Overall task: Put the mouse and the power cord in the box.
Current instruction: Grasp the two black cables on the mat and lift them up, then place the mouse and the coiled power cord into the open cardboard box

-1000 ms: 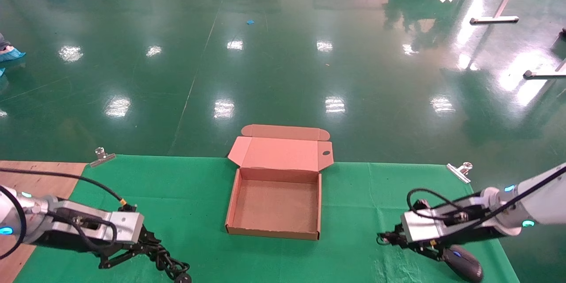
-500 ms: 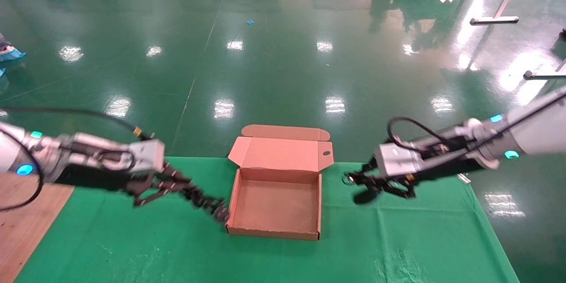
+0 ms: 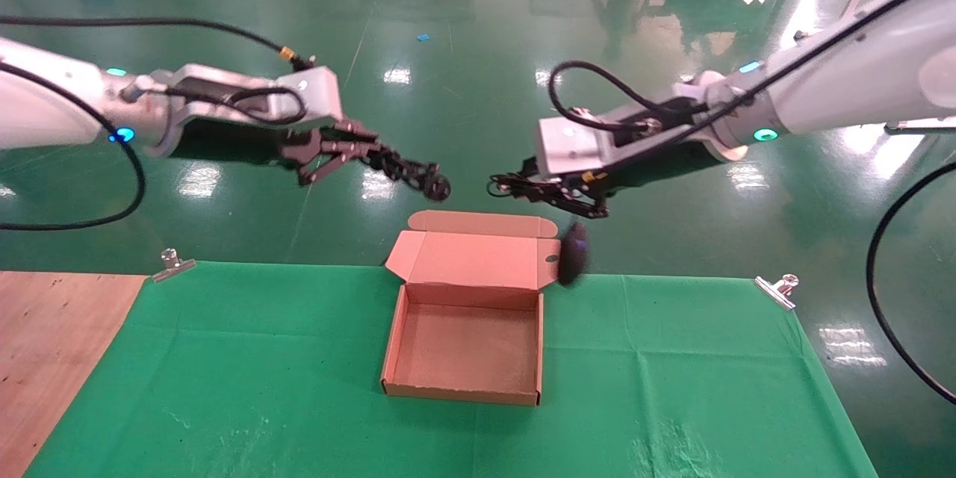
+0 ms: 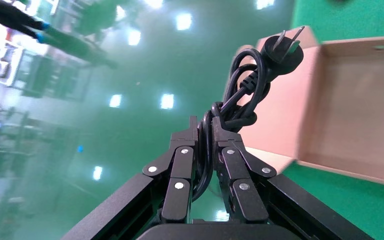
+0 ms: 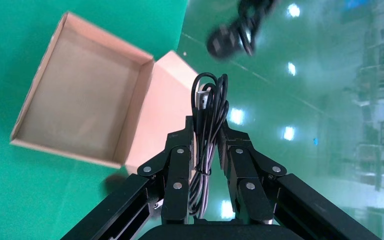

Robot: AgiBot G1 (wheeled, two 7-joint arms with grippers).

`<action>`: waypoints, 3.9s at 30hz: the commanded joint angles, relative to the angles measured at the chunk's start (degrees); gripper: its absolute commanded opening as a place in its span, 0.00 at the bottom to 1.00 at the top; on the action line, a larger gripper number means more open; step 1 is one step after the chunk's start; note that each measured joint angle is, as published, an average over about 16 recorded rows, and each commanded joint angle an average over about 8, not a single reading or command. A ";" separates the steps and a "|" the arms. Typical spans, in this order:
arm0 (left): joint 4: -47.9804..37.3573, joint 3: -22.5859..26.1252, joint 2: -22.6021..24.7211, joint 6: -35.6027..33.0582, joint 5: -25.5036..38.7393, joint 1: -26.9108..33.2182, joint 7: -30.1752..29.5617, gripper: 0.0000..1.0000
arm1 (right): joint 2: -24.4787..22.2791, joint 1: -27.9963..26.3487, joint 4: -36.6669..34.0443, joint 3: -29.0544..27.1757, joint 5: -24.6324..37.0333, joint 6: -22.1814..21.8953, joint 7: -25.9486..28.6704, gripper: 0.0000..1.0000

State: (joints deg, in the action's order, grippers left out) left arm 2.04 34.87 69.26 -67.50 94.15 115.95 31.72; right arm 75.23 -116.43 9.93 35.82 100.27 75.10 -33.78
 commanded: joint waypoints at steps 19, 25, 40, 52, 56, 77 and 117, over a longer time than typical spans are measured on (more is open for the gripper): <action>-0.79 -5.94 4.47 5.92 -8.57 -9.96 6.22 0.00 | 0.02 -0.91 -1.14 -0.04 -1.25 0.90 -0.99 0.00; -0.80 -8.92 6.12 9.54 -12.87 -16.09 10.27 0.00 | -1.02 -0.01 -1.91 0.13 -1.13 1.94 -1.78 0.00; 5.24 -8.91 9.16 21.27 -15.47 -28.86 16.65 0.00 | -1.83 1.98 -2.54 0.12 -1.23 2.27 -2.95 0.00; 10.69 -3.01 9.29 24.45 -17.88 -34.34 13.13 0.00 | -1.98 2.28 -3.17 0.12 -1.19 1.58 -3.80 0.00; 11.43 -0.70 9.23 25.56 -18.87 -35.05 11.16 0.05 | -1.97 2.31 -3.53 0.15 -1.13 1.44 -4.02 0.00; 13.55 9.04 8.90 29.96 -24.54 -34.93 5.42 1.00 | 0.14 2.73 -4.78 -0.12 -1.65 0.76 -4.66 0.00; 0.51 -1.12 -16.23 -1.28 -42.39 -27.97 15.07 1.00 | 3.58 20.12 23.69 25.52 -13.01 -29.61 13.50 0.00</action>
State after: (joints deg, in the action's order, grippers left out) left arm 2.59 33.76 53.16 -68.80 51.76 87.90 46.74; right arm 78.80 -96.67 33.41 61.28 87.11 46.64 -20.13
